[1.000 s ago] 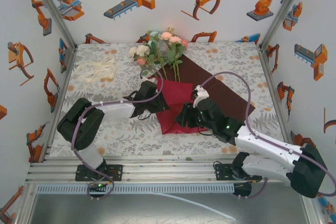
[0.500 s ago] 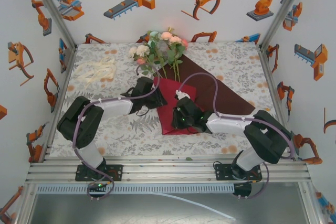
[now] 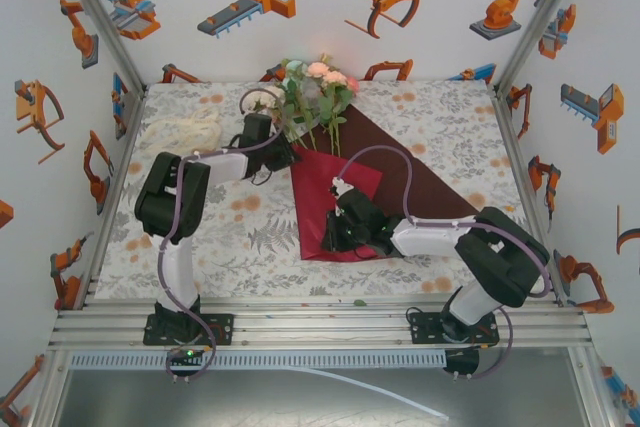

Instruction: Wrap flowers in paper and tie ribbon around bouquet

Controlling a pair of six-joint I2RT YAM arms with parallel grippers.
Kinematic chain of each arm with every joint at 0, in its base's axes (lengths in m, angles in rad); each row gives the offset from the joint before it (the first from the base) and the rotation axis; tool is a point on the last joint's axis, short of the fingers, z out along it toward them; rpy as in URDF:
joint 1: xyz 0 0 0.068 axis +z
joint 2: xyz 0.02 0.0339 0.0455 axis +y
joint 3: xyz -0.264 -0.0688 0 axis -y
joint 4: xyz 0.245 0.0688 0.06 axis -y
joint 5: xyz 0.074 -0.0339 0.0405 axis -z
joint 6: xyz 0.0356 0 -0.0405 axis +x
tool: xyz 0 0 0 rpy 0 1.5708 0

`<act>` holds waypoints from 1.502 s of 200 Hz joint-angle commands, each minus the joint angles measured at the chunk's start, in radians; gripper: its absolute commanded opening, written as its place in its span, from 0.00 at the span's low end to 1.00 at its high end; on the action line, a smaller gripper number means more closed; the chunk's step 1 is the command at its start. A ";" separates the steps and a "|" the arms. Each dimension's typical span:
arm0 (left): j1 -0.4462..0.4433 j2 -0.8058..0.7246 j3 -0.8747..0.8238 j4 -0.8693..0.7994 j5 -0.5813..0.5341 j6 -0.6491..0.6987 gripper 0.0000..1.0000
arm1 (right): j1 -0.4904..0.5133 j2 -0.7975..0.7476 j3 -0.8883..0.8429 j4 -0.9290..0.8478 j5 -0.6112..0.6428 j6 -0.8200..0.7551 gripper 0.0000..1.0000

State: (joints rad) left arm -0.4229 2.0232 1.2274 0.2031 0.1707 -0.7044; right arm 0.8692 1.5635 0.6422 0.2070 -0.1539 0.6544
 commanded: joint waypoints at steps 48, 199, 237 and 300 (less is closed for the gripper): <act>0.009 -0.321 -0.138 0.001 0.058 0.024 0.39 | 0.001 -0.057 0.011 -0.071 -0.013 0.012 0.30; -0.519 -0.331 -0.381 0.123 -0.024 -0.110 0.36 | -0.458 -0.798 -0.099 -0.705 0.195 0.091 0.87; -0.528 -0.282 -0.395 0.148 -0.005 -0.114 0.36 | -0.529 -0.792 -0.156 -0.840 0.299 0.280 0.89; -0.525 -0.243 -0.415 0.185 -0.006 -0.123 0.35 | -0.537 -0.630 -0.251 -0.724 0.297 0.288 0.89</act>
State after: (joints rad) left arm -0.9440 1.7615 0.8242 0.3515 0.1516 -0.8120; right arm 0.3397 0.9039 0.4236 -0.5613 0.1055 0.9127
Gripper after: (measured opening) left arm 0.353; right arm 0.871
